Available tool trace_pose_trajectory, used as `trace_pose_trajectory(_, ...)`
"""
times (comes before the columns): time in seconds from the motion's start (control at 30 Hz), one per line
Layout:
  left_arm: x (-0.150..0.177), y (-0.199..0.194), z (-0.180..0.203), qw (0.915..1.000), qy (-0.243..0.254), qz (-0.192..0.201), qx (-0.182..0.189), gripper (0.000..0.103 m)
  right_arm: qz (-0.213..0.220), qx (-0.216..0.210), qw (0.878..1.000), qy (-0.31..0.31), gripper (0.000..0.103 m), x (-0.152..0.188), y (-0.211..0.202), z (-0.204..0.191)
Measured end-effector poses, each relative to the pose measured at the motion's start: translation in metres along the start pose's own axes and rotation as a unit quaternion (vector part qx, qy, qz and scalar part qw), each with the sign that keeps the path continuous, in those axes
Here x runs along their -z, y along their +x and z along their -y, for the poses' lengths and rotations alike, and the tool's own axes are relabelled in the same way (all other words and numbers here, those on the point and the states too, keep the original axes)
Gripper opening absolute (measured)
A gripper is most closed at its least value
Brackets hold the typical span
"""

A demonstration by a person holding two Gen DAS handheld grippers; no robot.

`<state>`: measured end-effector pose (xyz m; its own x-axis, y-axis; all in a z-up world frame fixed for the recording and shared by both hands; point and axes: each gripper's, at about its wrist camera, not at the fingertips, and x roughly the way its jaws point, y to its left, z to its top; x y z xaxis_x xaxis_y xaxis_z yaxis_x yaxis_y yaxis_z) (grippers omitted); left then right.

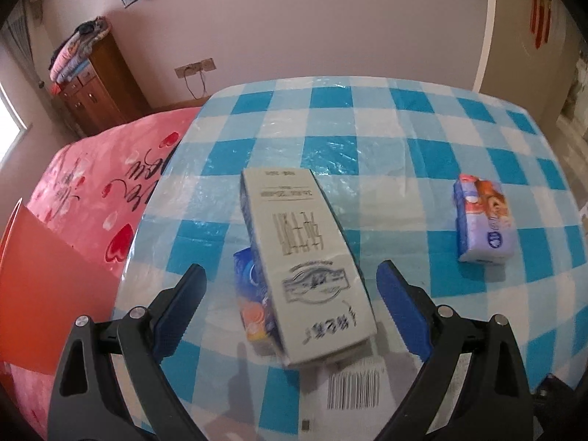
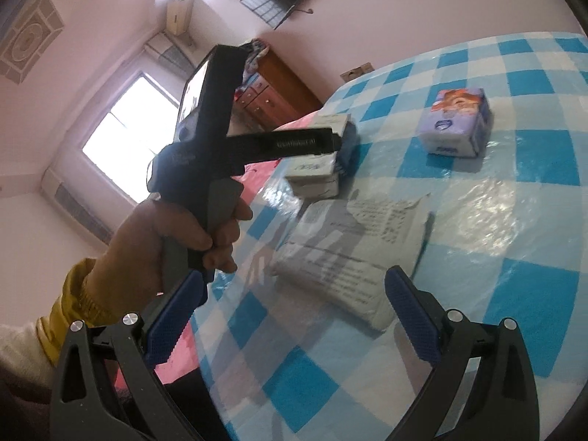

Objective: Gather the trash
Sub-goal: 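Grasp the white milk carton with the left tool, then grasp the grey wipes pack with the right tool while the left tool holds the carton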

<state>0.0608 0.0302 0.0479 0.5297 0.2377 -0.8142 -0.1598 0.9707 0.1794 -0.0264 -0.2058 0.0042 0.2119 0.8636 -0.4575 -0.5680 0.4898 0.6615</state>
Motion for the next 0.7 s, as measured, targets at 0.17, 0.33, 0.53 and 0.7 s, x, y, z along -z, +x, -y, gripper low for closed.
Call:
trace_pose_trajectory(0.17, 0.0, 0.011, 0.01, 0.9998, 0.014, -0.003, -0.013, 0.094, 0.006, 0.002, 1.0, 0.017, 0.098, -0.007, -0.003, 0.009)
trace_pose_trajectory(0.33, 0.006, 0.022, 0.002, 0.9999, -0.001, -0.015, 0.001, 0.067, 0.015, 0.015, 0.999, 0.03, 0.098, -0.011, -0.005, 0.014)
trace_pose_trajectory(0.53, 0.011, 0.014, -0.011, 0.9984, -0.024, 0.001, 0.05, 0.066, 0.038, 0.048, 0.996, 0.058, 0.098, -0.014, -0.009, 0.024)
trace_pose_trajectory(0.7, 0.015, -0.008, -0.028, 0.9942, -0.042, 0.031, 0.094, 0.066, 0.04, 0.081, 0.995, 0.048, 0.098, -0.018, -0.003, 0.022)
